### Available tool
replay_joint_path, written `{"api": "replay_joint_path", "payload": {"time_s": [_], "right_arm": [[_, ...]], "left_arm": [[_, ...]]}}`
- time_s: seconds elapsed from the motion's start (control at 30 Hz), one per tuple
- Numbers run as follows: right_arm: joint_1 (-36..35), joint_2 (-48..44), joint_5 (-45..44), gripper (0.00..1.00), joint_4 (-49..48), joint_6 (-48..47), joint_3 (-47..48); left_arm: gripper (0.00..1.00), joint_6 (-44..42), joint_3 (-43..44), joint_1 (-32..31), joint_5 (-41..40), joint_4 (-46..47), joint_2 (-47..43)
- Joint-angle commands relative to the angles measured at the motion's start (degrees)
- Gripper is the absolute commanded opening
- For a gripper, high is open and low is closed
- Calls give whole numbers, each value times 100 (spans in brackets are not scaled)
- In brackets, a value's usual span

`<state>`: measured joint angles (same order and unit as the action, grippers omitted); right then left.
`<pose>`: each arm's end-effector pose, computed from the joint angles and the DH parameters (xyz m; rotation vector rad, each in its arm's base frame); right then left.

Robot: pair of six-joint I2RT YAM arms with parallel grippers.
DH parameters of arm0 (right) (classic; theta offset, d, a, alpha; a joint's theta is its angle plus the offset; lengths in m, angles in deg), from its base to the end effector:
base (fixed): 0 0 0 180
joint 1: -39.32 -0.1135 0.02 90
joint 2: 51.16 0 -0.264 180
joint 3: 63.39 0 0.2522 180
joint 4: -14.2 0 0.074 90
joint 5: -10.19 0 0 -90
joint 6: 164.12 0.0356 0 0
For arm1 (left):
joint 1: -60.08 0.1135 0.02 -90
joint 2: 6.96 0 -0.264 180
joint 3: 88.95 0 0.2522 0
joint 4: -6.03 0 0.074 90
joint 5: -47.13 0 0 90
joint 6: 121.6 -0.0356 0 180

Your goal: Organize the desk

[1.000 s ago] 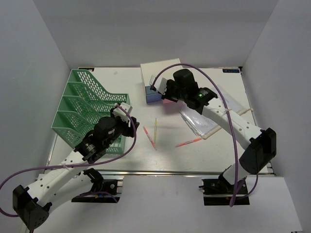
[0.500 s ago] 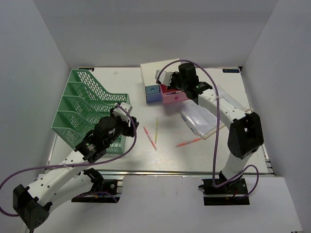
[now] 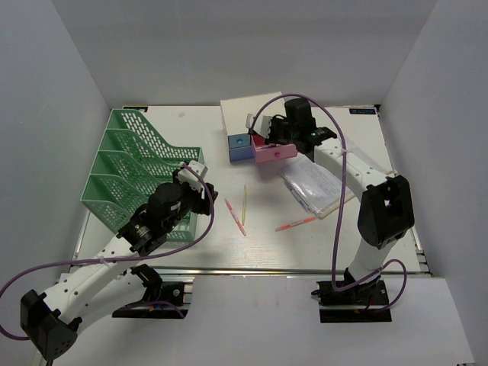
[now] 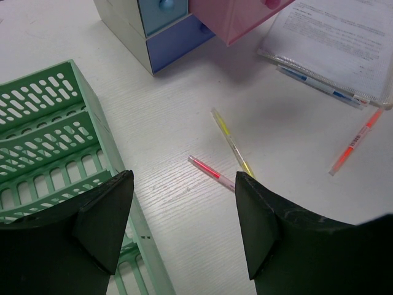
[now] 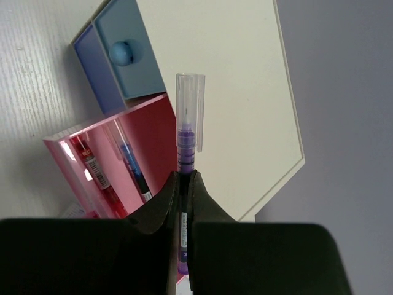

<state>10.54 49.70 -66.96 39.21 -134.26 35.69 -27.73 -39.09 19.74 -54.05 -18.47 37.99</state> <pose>0.3633 0.2086 0.3159 -1.5169 1.3456 -0.1171 0.1470 -0.1158 0.2851 0.4738 1.8608 -0.3349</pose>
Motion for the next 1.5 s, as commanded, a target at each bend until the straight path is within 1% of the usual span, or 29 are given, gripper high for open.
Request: {"api": "replay_joint_path", "payload": {"time_s": [0.0,0.13,0.23,0.27,0.3,0.43,0.53,0.6,0.63,0.67,0.7,0.73,0.8,0.9,0.97,1.1,1.17,1.3,1.43,1.47], "right_arm": [[118,83,280,1,132,64,187],[205,171,280,6,167,72,169],[276,180,289,19,194,64,125],[267,180,280,27,185,64,117],[258,171,272,30,150,90,90],[276,66,315,37,115,213,99],[285,-57,377,37,141,292,151],[293,-171,464,34,254,327,178],[293,-215,535,20,308,327,222],[320,-329,622,10,421,327,248],[346,-382,771,1,779,301,275],[390,-444,1181,0,1052,5,301],[434,-663,1579,0,1737,-374,249],[478,-910,1608,0,2213,-840,-58],[478,-998,1468,0,2294,-1008,-260],[531,-1033,1002,0,2119,-1088,-603],[548,-954,905,0,1961,-1096,-700],[513,-708,580,0,1662,-1009,-710],[522,-498,316,0,1127,-833,-789],[522,-462,176,0,856,-772,-823]], "left_arm": [[77,-19,64,26,-16,2,-83],[77,-19,64,26,-25,11,-83],[77,-19,64,26,-33,2,-83],[77,-19,64,26,-33,11,-83],[77,-28,64,26,-25,2,-83],[77,-19,73,26,-33,11,-74],[77,-19,64,26,-33,11,-65],[77,-19,64,26,-25,-7,-91],[77,-19,64,26,-33,2,-100],[77,-19,64,26,-42,2,-109],[77,-19,73,26,-51,-7,-118],[77,-19,64,26,-51,2,-135],[77,-19,64,26,-42,11,-153],[77,-19,64,26,-16,2,-162],[77,-19,64,26,10,2,-179],[77,-19,64,26,37,11,-162],[77,-19,64,26,46,11,-153],[77,-19,55,26,20,11,-162],[77,-28,64,26,54,20,-118],[77,-28,73,26,63,20,-101]]}}
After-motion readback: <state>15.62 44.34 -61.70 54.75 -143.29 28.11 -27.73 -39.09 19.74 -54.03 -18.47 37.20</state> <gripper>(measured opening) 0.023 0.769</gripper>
